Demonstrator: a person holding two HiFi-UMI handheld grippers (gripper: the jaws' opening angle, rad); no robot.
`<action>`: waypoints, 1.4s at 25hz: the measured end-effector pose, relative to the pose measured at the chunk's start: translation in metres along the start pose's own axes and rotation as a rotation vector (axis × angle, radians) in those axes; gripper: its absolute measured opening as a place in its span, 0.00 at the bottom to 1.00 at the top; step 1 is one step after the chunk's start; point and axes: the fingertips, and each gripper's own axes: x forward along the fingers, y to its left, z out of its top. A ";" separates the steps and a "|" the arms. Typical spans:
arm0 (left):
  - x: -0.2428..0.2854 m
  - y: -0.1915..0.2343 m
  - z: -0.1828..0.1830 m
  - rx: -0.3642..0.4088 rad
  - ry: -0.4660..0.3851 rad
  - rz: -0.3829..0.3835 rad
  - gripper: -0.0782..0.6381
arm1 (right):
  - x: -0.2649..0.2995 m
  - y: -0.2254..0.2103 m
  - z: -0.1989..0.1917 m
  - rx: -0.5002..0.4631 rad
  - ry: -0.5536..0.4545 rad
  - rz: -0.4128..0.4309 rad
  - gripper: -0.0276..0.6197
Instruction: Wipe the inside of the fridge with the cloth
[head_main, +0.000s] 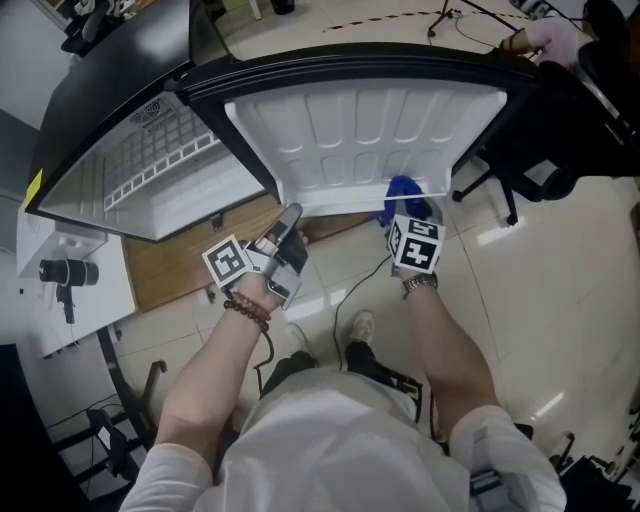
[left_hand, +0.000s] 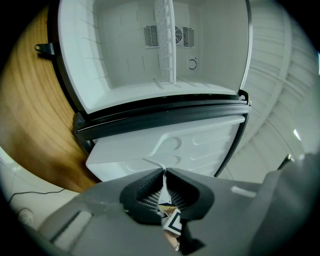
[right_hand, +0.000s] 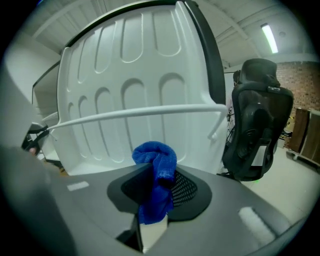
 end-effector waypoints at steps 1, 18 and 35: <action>0.000 0.000 0.000 0.000 -0.001 0.000 0.14 | -0.001 -0.004 0.000 0.008 0.000 -0.022 0.19; 0.003 -0.001 0.002 -0.008 0.014 -0.002 0.14 | -0.021 -0.043 -0.006 0.203 -0.014 -0.240 0.19; -0.008 0.022 -0.014 -0.016 0.053 0.021 0.14 | -0.084 -0.071 -0.014 0.150 -0.018 -0.257 0.19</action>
